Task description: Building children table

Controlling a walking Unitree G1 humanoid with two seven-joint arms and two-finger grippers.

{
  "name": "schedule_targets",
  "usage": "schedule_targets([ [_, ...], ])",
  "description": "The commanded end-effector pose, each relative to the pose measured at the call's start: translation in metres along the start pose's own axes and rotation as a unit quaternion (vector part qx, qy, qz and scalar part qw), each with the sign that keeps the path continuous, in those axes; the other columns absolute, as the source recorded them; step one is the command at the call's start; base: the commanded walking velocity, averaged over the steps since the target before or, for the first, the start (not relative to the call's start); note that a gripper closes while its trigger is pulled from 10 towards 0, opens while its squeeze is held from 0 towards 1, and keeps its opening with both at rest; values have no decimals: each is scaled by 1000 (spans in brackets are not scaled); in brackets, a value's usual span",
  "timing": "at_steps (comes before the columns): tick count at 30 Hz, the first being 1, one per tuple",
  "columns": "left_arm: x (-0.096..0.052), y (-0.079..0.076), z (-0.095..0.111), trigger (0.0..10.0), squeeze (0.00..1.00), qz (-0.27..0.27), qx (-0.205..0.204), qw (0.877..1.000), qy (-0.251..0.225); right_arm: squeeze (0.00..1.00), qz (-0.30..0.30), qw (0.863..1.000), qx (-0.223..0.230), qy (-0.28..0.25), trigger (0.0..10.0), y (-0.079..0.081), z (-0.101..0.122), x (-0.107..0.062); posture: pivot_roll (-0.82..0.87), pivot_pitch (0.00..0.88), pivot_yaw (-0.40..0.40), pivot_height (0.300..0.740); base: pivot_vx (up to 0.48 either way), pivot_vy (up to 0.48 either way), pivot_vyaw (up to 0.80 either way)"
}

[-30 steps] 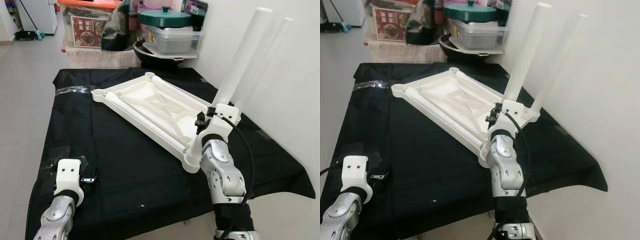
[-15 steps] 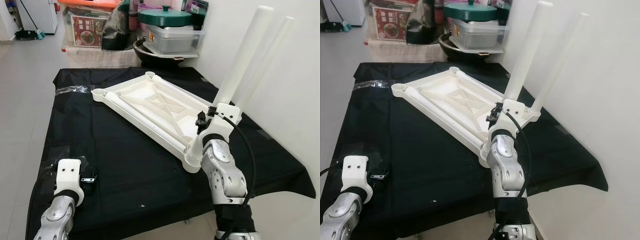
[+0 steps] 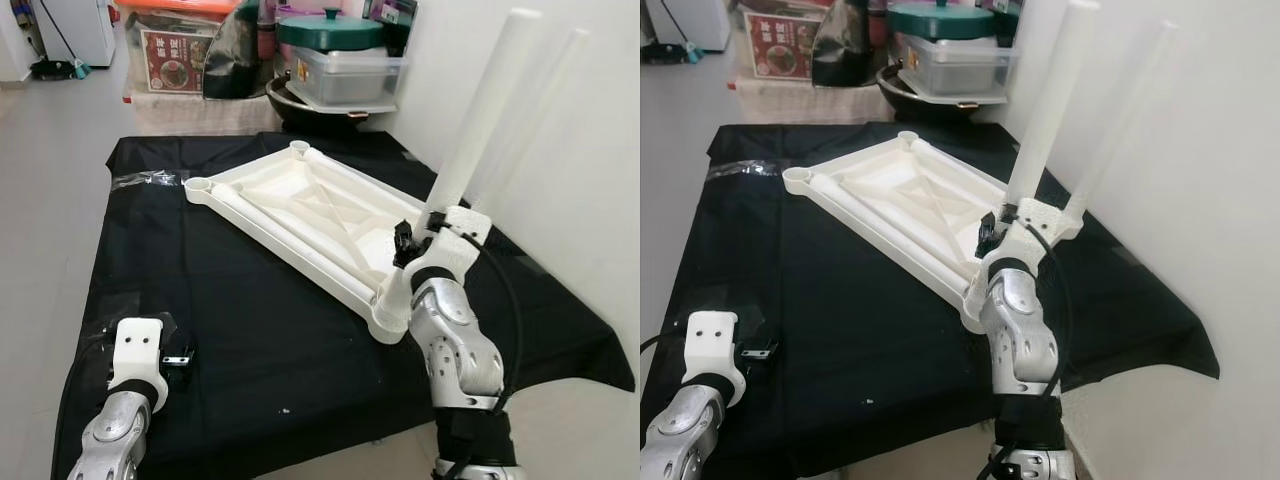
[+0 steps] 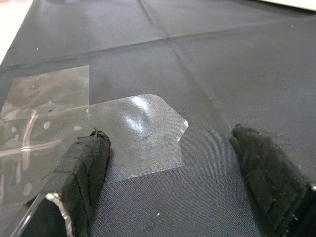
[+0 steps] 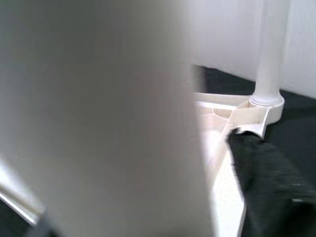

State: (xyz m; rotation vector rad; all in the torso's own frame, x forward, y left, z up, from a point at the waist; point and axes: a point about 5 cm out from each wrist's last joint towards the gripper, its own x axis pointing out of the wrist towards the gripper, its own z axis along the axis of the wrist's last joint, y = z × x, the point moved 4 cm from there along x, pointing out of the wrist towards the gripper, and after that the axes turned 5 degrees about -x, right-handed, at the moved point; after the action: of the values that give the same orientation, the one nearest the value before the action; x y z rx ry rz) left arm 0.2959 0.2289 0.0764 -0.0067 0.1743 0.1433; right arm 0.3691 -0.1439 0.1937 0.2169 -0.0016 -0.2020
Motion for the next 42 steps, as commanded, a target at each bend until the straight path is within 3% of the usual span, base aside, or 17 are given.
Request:
schedule_targets([
  [1, -1, -2, -12, 10000, 0, -5, 5, 1000, 25, 1000, -11, 1000, 19, 4, 10000, -4, -2, -3, 93, 0, -100, 740, 0, 0, 0],
  [7, -1, -3, -13, 10000, 0, -6, 5, 1000, 26, 1000, -5, 1000, 19, -8, 10000, -3, 4, -4, 90, 0, -100, 740, 0, 0, 0],
  [13, -2, -3, -14, 10000, 0, -6, 5, 1000, 26, 1000, 46, 997, 29, -49, 10000, 5, 25, -5, 86, 0, -99, 740, 0, 0, 0],
  [17, -2, -3, -14, 10000, 0, -6, 4, 1000, 27, 1000, 99, 992, 3, -82, 10000, 7, 42, -3, 83, 0, -98, 740, 0, 0, 0],
  [24, -1, -4, -16, 10000, 0, -9, 3, 1000, 28, 1000, 154, 984, -31, -89, 10000, 7, 52, -1, 71, 0, -95, 740, 0, 0, 0],
  [25, -2, -5, -16, 10000, 0, -9, 3, 1000, 29, 682, 172, 980, -42, -87, 10000, 6, 54, 1, 71, 0, -95, 740, 0, 0, 0],
  [26, -2, -5, -17, 10000, 0, -10, 2, 1000, 30, 118, 201, 975, -53, -81, 10000, 8, 54, 2, 66, 0, -94, 740, 0, 0, 0],
  [27, -2, -5, -17, 10000, 0, -10, 2, 1000, 30, 118, 201, 975, -53, -81, 10000, 8, 54, 2, 66, 0, -94, 740, 0, 0, 0],
  [28, -1, -7, -17, 10000, 0, -11, 2, 999, 31, 0, 240, 966, -73, -58, 10000, 2, 48, 9, 69, 0, -96, 740, 0, 0, 0],
  [33, -1, -7, -17, 10000, 0, -11, 2, 999, 31, 0, 268, 959, -82, -47, 10000, 0, 44, 11, 68, 0, -97, 740, 0, 0, 0],
  [35, -1, -7, -18, 10000, 0, -11, 1, 999, 31, 0, 314, 942, -107, -39, 10000, -1, 44, 13, 67, 0, -101, 740, 0, 0, 0],
  [36, -1, -7, -18, 10000, 0, -11, 1, 999, 31, 0, 314, 942, -107, -39, 10000, -1, 44, 13, 67, 0, -101, 740, 0, 0, 0],
  [37, -1, -7, -18, 10000, 0, -11, 0, 999, 31, 0, 348, 930, -114, -32, 10000, 0, 45, 13, 68, 0, -104, 740, 0, 0, 0],
  [39, -1, -7, -18, 10000, 0, -11, 0, 999, 31, 0, 348, 930, -114, -32, 10000, 0, 45, 13, 68, 0, -104, 740, 0, 0, 0],
  [42, -2, -8, -18, 10000, 0, -11, 0, 999, 31, 0, 381, 916, -124, -24, 10000, -3, 47, 17, 75, 0, -106, 740, 0, 0, 0],
])
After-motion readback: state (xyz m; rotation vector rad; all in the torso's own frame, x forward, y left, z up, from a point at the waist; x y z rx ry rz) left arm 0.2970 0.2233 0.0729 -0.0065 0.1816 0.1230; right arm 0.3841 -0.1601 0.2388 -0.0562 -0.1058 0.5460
